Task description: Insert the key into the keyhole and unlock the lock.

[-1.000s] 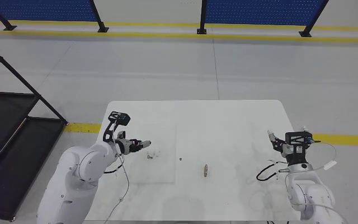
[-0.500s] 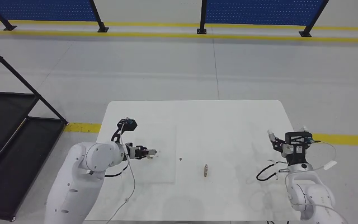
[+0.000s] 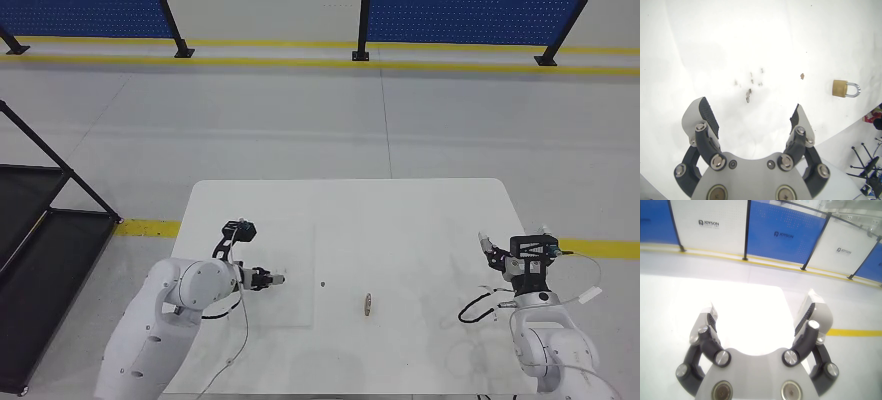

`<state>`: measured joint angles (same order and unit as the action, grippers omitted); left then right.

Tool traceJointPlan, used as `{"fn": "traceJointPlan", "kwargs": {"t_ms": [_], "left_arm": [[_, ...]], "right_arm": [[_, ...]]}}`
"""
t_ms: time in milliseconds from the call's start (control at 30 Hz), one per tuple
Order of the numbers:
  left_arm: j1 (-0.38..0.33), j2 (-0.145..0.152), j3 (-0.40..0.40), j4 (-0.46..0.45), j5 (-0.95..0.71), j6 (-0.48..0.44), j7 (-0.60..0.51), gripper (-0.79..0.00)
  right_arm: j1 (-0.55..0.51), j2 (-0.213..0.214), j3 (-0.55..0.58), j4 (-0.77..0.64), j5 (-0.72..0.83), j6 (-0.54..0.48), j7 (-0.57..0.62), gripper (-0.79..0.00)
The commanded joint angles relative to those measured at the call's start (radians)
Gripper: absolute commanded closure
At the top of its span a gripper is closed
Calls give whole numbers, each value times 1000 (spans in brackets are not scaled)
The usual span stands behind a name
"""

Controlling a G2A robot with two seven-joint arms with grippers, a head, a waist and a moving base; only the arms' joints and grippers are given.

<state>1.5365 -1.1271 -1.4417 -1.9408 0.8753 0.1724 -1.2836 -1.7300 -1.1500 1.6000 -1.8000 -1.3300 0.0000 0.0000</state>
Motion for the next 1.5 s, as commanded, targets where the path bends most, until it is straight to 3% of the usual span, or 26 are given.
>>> {"fn": "traceJointPlan", "kwargs": {"t_ms": [0, 67, 833, 1467], "left_arm": [[3, 0, 4, -1, 0, 6, 2, -351], [5, 1, 6, 2, 1, 8, 4, -314], [-11, 9, 42, 72, -17, 13, 15, -194], [-51, 14, 65, 113, -40, 17, 17, -160]], "right_arm": [[0, 0, 0, 0, 0, 0, 0, -785], [0, 0, 0, 0, 0, 0, 0, -785], [0, 0, 0, 0, 0, 0, 0, -785], [0, 0, 0, 0, 0, 0, 0, -785]]}}
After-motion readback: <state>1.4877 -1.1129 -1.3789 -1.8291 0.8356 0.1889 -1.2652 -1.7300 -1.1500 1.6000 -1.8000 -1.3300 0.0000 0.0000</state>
